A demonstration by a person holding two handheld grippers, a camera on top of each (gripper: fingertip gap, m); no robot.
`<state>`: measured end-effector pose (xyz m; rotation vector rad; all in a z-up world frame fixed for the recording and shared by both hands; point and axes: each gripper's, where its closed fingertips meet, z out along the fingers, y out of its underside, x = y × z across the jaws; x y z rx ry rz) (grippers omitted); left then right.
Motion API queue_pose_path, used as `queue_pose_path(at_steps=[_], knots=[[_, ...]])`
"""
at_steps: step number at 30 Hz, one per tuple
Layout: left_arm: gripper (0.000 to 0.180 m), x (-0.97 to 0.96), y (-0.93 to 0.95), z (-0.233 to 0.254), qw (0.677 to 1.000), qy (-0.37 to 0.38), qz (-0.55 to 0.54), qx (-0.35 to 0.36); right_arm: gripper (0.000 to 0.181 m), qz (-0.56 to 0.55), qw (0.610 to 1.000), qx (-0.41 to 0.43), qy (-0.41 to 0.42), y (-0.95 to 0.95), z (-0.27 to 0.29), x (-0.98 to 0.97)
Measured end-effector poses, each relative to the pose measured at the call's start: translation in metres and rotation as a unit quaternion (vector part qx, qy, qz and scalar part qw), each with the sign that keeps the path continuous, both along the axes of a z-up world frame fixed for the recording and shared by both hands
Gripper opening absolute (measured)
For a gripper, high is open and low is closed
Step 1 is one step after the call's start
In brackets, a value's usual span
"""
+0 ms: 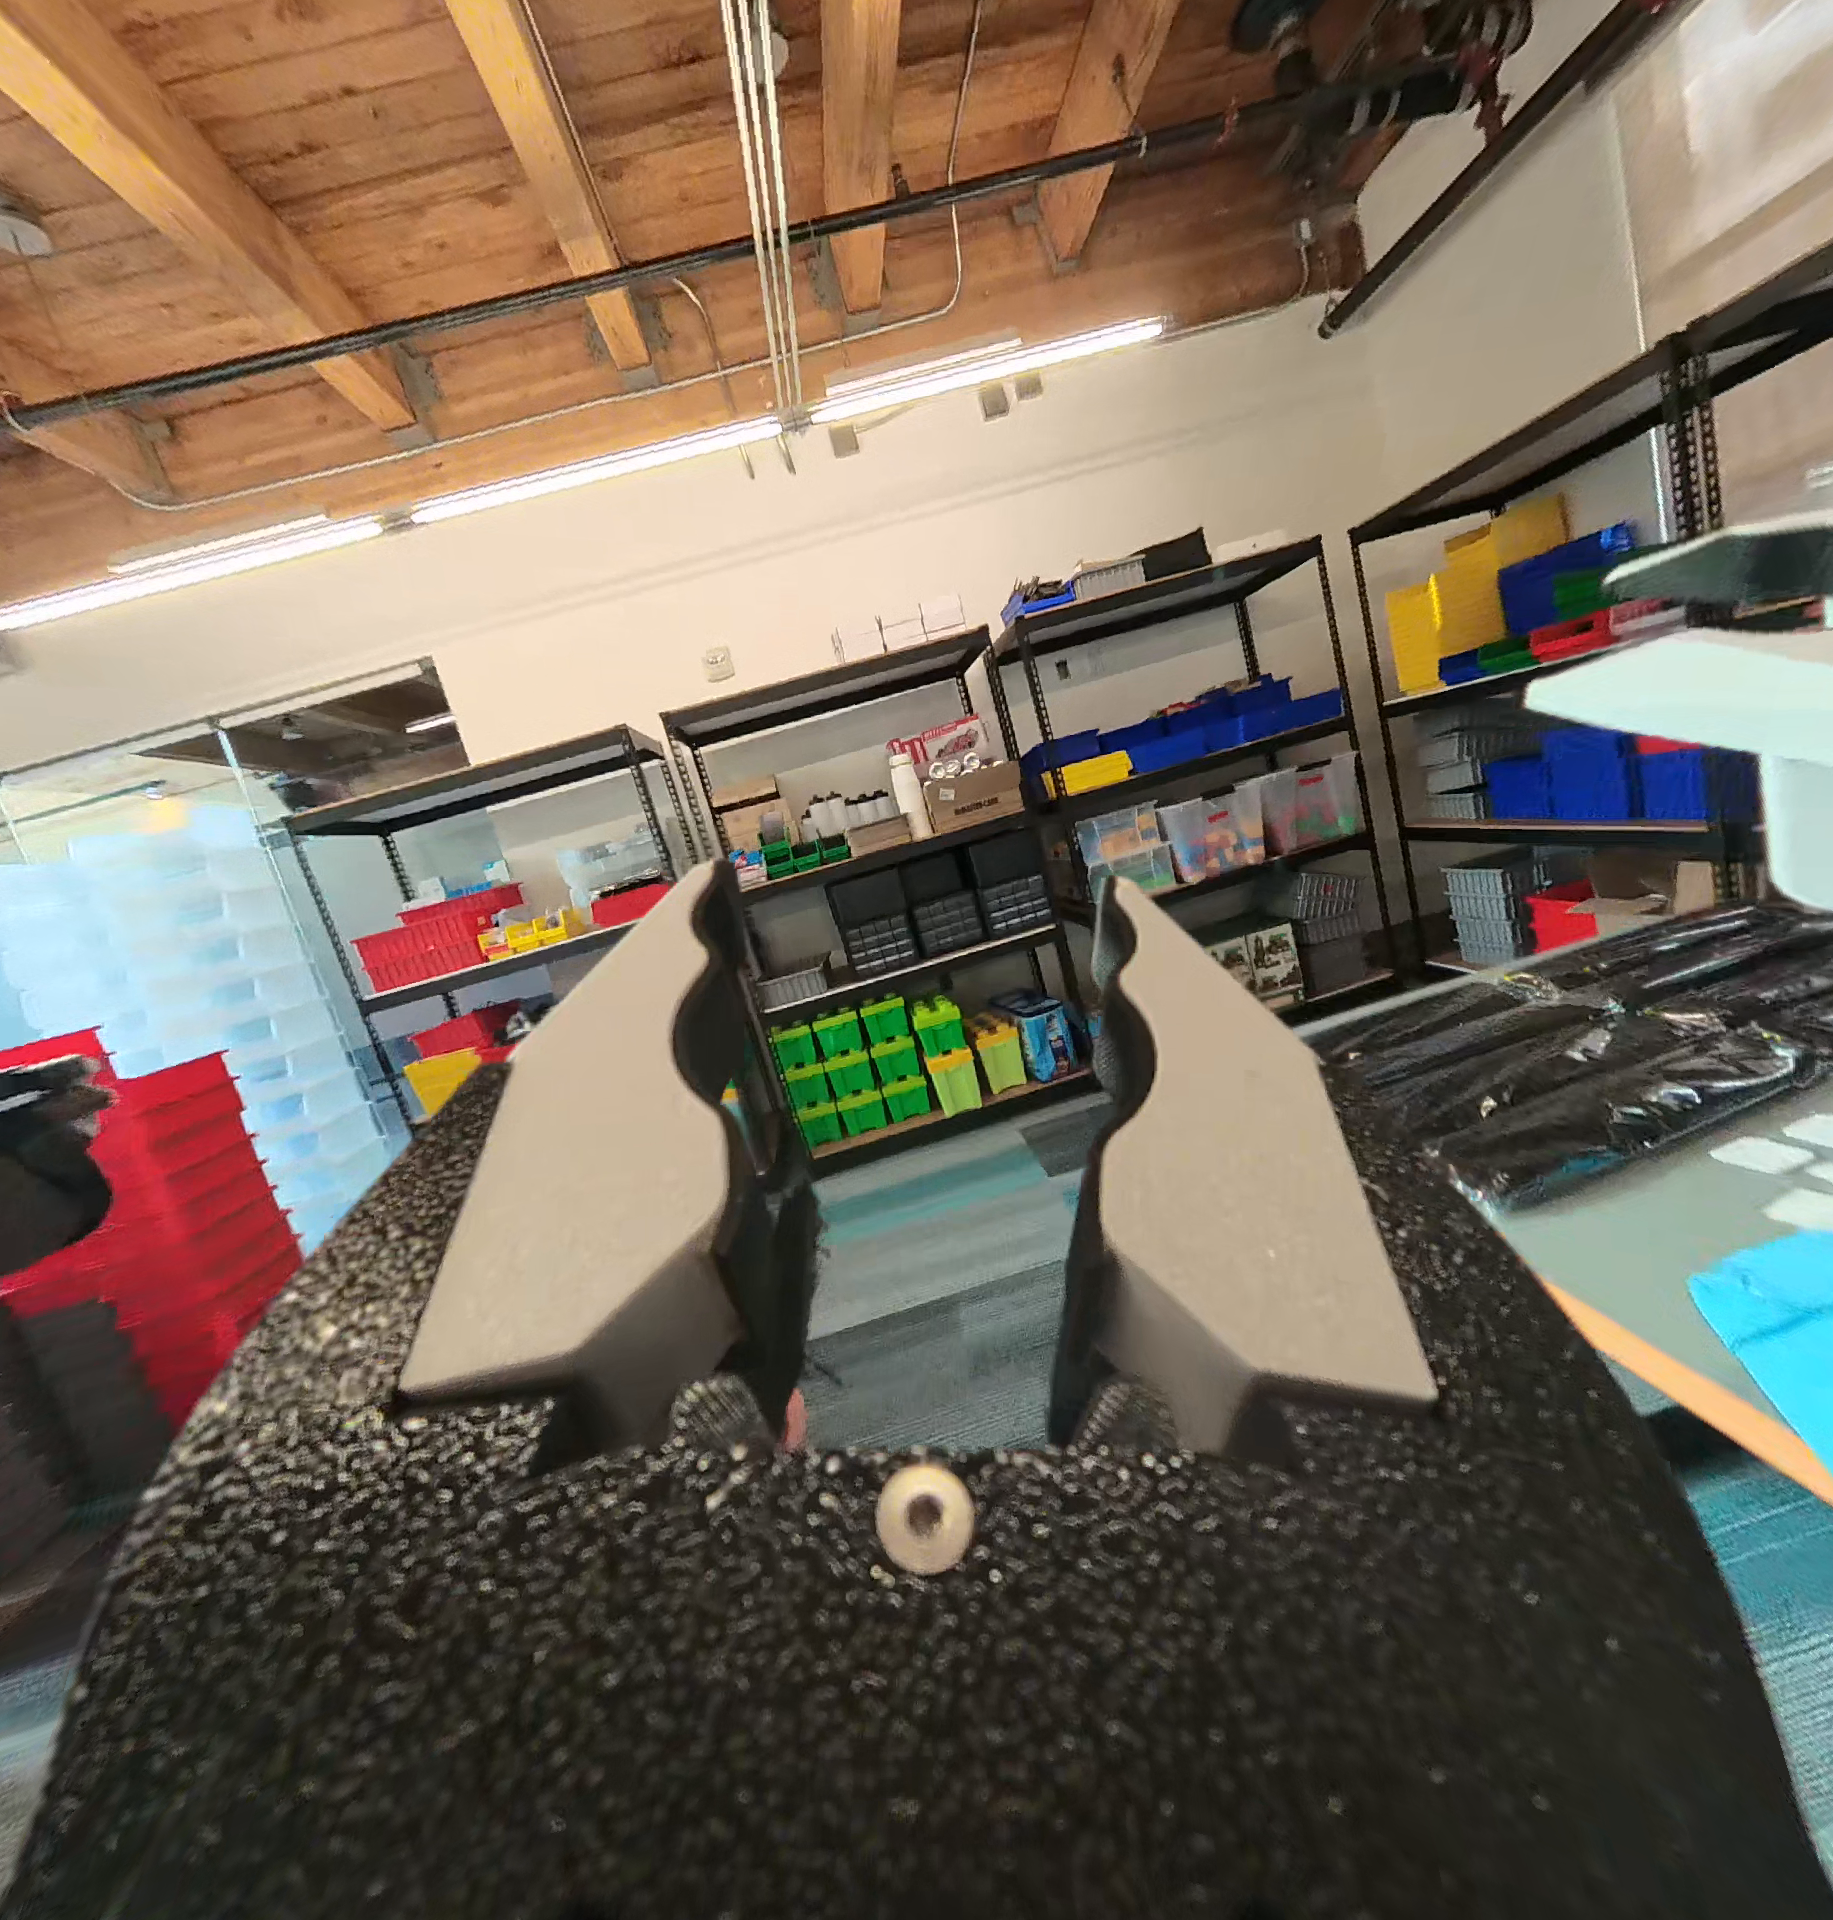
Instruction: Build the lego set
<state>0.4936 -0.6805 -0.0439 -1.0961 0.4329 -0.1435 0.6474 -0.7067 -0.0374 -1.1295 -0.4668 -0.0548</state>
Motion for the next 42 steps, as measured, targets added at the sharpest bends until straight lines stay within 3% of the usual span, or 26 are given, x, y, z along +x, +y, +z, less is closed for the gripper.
queue_pose_path(at_steps=[1,2,4,10,15,22,28,34,39,42], knots=[[0.061,0.015,0.025,0.002,1.0,0.001,-0.012,-0.009,0.017,0.002,1.0,0.0,-0.006,0.022,0.003,0.009],[0.046,0.03,0.05,0.0,0.999,0.012,-0.036,-0.026,0.004,0.011,1.0,-0.003,-0.009,0.043,0.005,0.016],[0.021,0.055,0.094,-0.005,0.996,0.026,-0.077,-0.04,0.003,0.017,1.0,-0.012,0.004,0.088,0.006,0.031],[0.01,0.074,0.242,-0.026,0.997,0.033,-0.059,-0.048,0.002,0.011,0.999,-0.039,0.006,0.242,-0.022,0.052],[0.009,0.085,0.385,-0.028,0.997,0.044,-0.056,-0.024,0.006,0.006,1.0,-0.022,-0.004,0.386,-0.026,0.06],[0.006,0.13,0.599,0.004,0.994,0.037,-0.1,0.004,0.011,-0.038,0.999,0.012,0.008,0.586,0.009,0.107],[0.005,0.207,0.769,-0.01,0.988,0.041,-0.15,-0.016,0.011,-0.09,0.995,-0.012,0.052,0.738,-0.007,0.193],[0.004,0.304,0.937,-0.005,0.983,0.056,-0.172,0.032,0.011,-0.104,0.993,0.02,0.042,0.907,-0.001,0.282],[0.012,0.385,1.085,0.008,0.981,0.086,-0.172,0.037,0.013,-0.105,0.994,0.028,0.031,1.05,0.025,0.357],[0.022,0.422,1.173,-0.007,0.983,0.071,-0.171,0.005,0.013,-0.111,0.993,0.008,0.034,1.135,0.014,0.401]])
